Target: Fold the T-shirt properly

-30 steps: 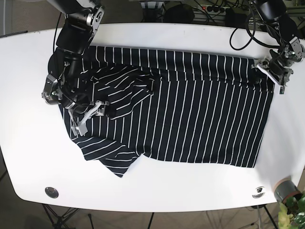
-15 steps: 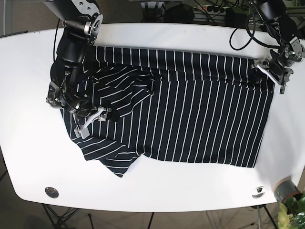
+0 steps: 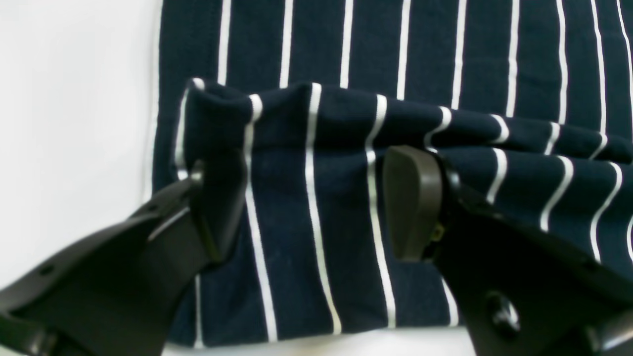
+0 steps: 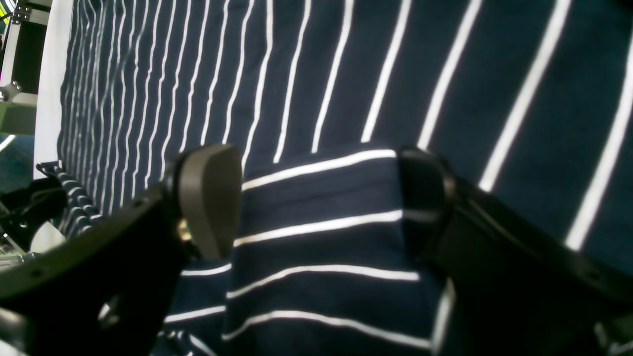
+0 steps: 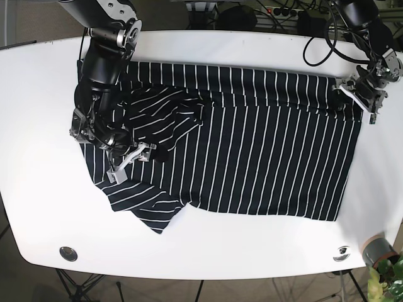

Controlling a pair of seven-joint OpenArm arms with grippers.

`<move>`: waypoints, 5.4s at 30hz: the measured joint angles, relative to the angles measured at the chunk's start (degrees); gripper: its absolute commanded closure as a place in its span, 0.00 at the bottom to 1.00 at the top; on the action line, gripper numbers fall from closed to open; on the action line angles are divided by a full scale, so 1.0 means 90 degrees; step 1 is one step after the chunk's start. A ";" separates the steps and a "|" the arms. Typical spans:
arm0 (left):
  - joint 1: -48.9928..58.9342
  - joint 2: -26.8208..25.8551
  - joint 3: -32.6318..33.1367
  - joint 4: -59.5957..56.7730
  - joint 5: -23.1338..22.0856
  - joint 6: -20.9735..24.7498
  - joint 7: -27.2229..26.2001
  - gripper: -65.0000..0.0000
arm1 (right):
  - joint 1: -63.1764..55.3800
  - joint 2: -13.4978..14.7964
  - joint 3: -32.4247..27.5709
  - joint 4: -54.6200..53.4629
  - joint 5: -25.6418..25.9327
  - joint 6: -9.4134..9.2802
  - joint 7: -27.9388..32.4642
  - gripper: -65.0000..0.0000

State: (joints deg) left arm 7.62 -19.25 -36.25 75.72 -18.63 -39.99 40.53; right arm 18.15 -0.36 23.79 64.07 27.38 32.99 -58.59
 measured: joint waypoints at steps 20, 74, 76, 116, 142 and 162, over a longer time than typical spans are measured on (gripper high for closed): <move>-0.0002 0.0000 0.0000 0.0000 0.0000 0.0000 -0.0005 0.39 | -0.0226 -0.0049 -0.0391 0.0476 -0.0044 -0.0049 -0.0158 0.62; 0.0083 -0.0109 -0.0015 -0.0022 0.0019 -0.0015 0.0029 0.39 | 0.0036 0.0126 -0.0090 0.1367 -0.0141 -0.0046 -0.0177 0.97; 0.0121 -0.0112 -0.0015 0.0000 -0.0002 -0.0015 0.0007 0.39 | 0.0073 0.0126 -0.0090 0.1362 -0.0146 -0.0046 -0.0185 0.96; -0.0104 -0.0209 -0.0801 0.2174 -0.0782 0.0002 0.1496 0.25 | -0.2713 0.0607 -0.0061 0.4843 -0.0090 -0.0046 -0.0189 0.15; 0.1200 0.0228 -0.0478 0.1302 0.1049 0.1064 -0.2514 0.26 | -0.4830 0.0585 0.0767 0.5411 -0.0755 -0.0034 0.0083 0.15; 0.1185 -0.0104 -0.0435 -0.0430 0.0894 0.1010 -0.3033 0.27 | -0.4524 0.0272 0.0607 0.4359 -0.1154 0.0362 0.0658 0.49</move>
State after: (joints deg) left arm 18.28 -20.18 -40.16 71.85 -10.59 -30.89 13.23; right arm -22.57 2.09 29.26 103.31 16.99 36.25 -52.66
